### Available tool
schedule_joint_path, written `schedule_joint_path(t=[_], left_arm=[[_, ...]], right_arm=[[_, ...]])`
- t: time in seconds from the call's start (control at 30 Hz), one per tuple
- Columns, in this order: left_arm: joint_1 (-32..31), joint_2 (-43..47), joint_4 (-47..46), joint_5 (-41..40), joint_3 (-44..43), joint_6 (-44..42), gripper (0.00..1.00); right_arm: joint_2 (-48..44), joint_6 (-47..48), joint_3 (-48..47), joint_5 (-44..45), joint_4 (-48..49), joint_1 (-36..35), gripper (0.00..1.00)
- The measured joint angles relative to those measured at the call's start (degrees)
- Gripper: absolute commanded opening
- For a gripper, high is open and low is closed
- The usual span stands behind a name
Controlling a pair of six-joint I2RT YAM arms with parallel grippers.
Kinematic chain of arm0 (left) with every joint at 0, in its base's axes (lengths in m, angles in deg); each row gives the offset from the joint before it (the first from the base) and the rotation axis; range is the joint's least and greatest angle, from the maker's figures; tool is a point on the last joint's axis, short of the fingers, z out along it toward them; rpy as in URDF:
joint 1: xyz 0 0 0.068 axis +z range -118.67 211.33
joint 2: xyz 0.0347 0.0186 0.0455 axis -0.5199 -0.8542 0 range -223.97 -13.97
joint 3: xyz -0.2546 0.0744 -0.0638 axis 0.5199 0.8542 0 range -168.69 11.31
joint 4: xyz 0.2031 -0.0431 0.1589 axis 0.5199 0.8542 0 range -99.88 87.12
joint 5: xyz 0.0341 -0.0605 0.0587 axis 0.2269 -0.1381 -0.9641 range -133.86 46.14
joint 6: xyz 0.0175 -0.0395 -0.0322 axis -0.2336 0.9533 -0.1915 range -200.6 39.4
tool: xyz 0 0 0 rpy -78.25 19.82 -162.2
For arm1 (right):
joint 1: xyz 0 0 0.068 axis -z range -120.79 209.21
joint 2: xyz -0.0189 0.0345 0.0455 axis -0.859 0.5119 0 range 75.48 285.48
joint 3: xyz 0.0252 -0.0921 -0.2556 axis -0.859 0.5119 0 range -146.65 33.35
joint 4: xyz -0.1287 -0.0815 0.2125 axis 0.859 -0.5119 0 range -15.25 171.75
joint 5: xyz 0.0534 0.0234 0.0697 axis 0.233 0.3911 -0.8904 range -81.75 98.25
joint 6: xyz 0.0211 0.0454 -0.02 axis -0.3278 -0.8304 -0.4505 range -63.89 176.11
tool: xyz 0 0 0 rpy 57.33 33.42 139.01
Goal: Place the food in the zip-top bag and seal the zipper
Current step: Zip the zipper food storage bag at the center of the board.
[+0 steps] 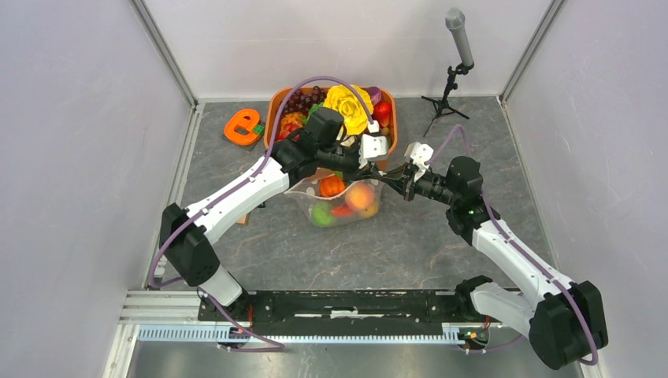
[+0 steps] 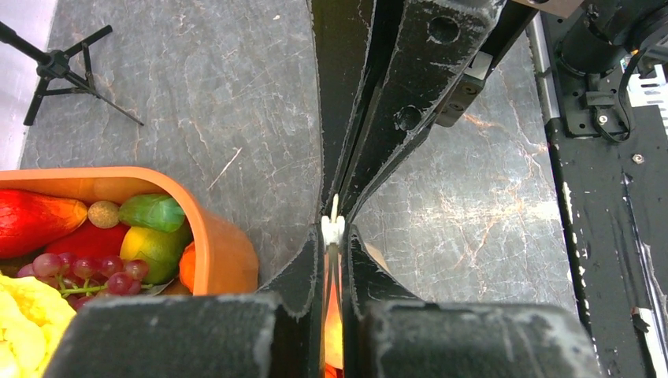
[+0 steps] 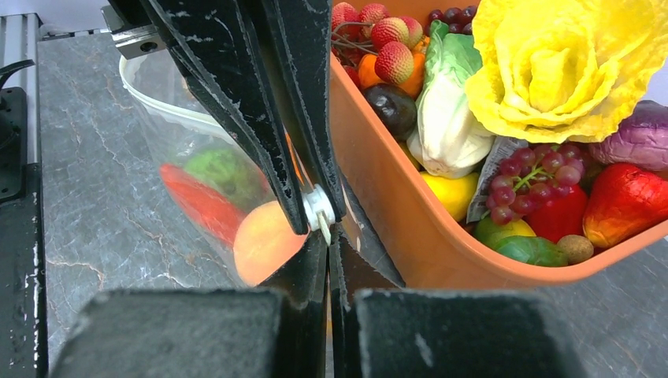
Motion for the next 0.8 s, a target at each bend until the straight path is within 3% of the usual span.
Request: schedule_joint_path(t=[0.1, 0.23, 0.4, 0.8], left_arm=[[0.07, 0.09, 0.02, -0.7, 0.0, -0.02, 0.03], [0.26, 0.31, 0.22, -0.68, 0.07, -0.02, 0.13], [0.63, 0.42, 0.02, 0.98, 0.22, 0.72, 0.02], [2.38, 2.03, 2.43, -0.66, 1.38, 0.2, 0.02]], right_arm=[[-0.24, 0.33, 0.04, 0.61, -0.37, -0.15, 0.0], [-0.24, 1.09, 0.04, 0.0, -0.37, -0.15, 0.0], [-0.26, 1.77, 0.04, -1.46, -0.13, -0.13, 0.0], [-0.57, 1.2, 0.39, 1.92, -0.37, -0.28, 0.0]])
